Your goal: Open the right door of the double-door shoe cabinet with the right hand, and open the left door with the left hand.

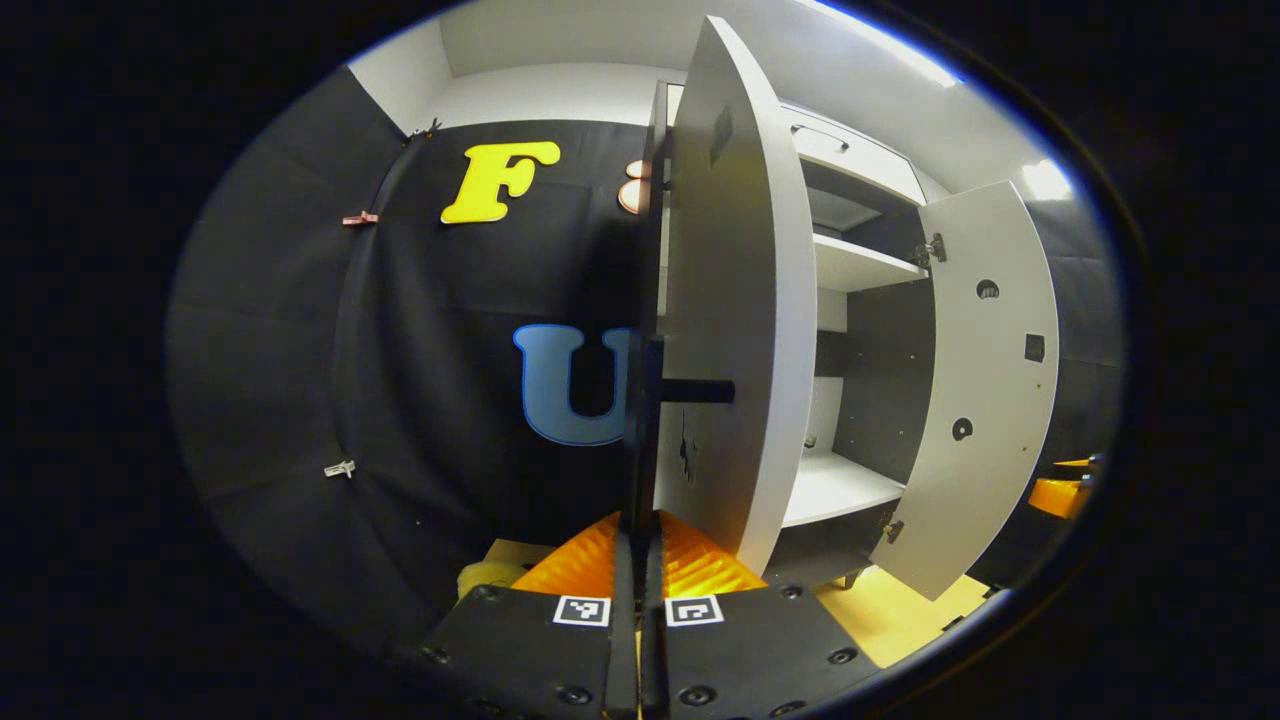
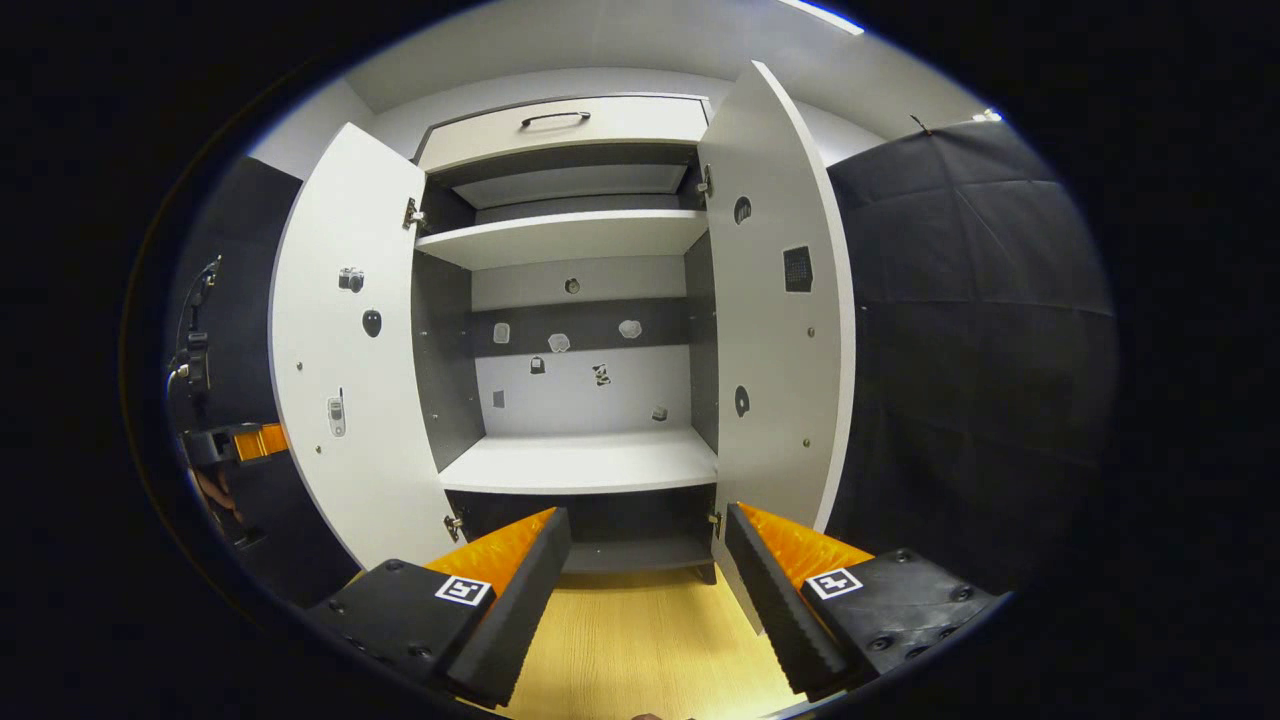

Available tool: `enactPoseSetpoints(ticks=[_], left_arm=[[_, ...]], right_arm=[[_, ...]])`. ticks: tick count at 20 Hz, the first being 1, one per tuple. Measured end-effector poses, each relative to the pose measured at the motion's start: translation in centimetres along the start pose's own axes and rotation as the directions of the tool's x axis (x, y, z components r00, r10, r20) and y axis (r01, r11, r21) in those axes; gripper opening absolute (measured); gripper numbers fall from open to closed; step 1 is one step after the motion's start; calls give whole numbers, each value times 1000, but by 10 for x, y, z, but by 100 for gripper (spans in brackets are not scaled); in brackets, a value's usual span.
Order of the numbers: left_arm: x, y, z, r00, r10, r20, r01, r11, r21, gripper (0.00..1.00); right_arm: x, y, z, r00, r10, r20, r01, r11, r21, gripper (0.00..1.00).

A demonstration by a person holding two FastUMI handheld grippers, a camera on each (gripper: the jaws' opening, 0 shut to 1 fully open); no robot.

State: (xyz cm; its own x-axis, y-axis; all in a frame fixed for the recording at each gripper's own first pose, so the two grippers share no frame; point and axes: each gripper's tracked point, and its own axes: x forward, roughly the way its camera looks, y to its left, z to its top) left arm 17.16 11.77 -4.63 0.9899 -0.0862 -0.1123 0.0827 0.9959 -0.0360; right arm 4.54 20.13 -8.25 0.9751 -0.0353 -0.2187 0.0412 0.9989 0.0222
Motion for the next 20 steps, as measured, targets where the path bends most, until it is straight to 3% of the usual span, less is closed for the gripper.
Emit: enactPoseSetpoints(ticks=[10, 12, 13, 15, 16, 20], left_arm=[[-70, -21, 44, 990, 134, 49, -130, 989, -74, 5], [-77, -39, 39, 985, 166, 55, -163, 985, -62, 2], [-76, -51, 29, 984, 172, 44, -170, 984, -52, 5], [-75, -77, 11, 987, 163, 18, -162, 986, -24, 5], [-74, -91, 3, 988, 154, 3, -154, 988, -5, 0], [-60, -148, -7, 996, 89, -22, -89, 996, 16, 11]], right_arm=[[36, -25, 13, 996, 85, 16, -85, 996, 34, 98], [39, -34, 17, 996, 89, 21, -90, 996, 28, 98], [40, -36, 19, 995, 93, 27, -93, 995, 25, 98], [40, -39, 22, 994, 107, 35, -108, 994, 19, 98], [39, -41, 23, 993, 113, 38, -114, 993, 19, 98], [35, -53, 25, 993, 108, 55, -108, 994, 12, 98]])
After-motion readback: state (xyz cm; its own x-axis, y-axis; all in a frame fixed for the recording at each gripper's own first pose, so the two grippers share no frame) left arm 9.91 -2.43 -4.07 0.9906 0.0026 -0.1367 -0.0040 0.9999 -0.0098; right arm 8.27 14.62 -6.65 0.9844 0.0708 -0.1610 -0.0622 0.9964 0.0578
